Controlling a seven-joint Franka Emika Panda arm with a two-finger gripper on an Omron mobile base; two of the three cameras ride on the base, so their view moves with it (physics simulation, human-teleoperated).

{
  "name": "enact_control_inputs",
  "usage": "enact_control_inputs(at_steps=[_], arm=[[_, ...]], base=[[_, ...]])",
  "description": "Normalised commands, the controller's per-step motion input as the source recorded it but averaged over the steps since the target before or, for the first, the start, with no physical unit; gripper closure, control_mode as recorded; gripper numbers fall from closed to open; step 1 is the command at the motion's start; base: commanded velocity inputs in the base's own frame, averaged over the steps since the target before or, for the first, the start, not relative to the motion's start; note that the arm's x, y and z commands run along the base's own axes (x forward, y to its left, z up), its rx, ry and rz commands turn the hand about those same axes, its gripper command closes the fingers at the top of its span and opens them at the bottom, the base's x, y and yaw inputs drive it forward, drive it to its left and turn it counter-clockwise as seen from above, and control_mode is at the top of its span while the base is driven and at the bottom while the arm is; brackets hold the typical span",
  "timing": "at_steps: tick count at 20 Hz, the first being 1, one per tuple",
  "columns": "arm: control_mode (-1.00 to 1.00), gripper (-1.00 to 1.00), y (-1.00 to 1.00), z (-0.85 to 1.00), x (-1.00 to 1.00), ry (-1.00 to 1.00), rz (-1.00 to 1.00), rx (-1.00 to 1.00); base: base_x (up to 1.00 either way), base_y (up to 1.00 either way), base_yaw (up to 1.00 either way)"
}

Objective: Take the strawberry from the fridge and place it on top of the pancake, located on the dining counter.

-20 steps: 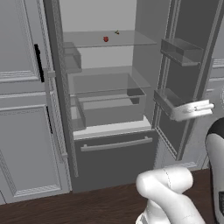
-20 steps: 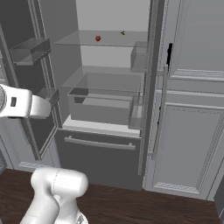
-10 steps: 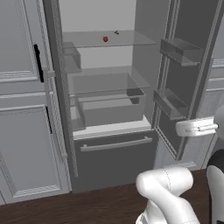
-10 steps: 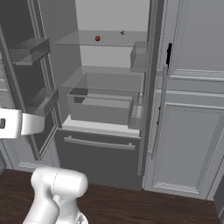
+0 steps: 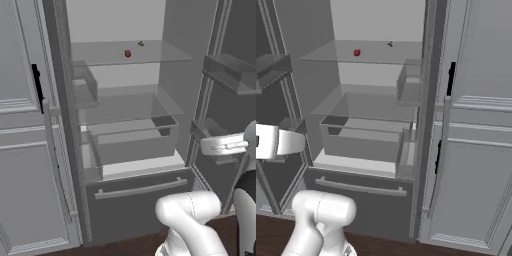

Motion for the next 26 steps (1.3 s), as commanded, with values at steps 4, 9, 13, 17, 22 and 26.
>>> enact_control_inputs(at_steps=[4,9,13,17,22,26], arm=[[1.00,-1.00,0.00,0.00,0.00,0.00,0.00,0.00],[1.00,-1.00,0.00,0.00,0.00,0.00,0.00,0.00],[1.00,-1.00,0.00,0.00,0.00,0.00,0.00,0.00],[1.00,-1.00,0.00,0.00,0.00,0.00,0.00,0.00],[-1.00,-1.00,0.00,0.52,0.21,0.03,-0.01,0.01],[-1.00,-1.00,0.00,0.90,0.00,0.01,0.00,0.02]], base=[[1.00,0.40,-0.03],[1.00,0.25,-0.03],[1.00,0.00,-0.02],[1.00,0.04,-0.01],[0.00,0.00,0.00],[0.00,0.00,0.00]])
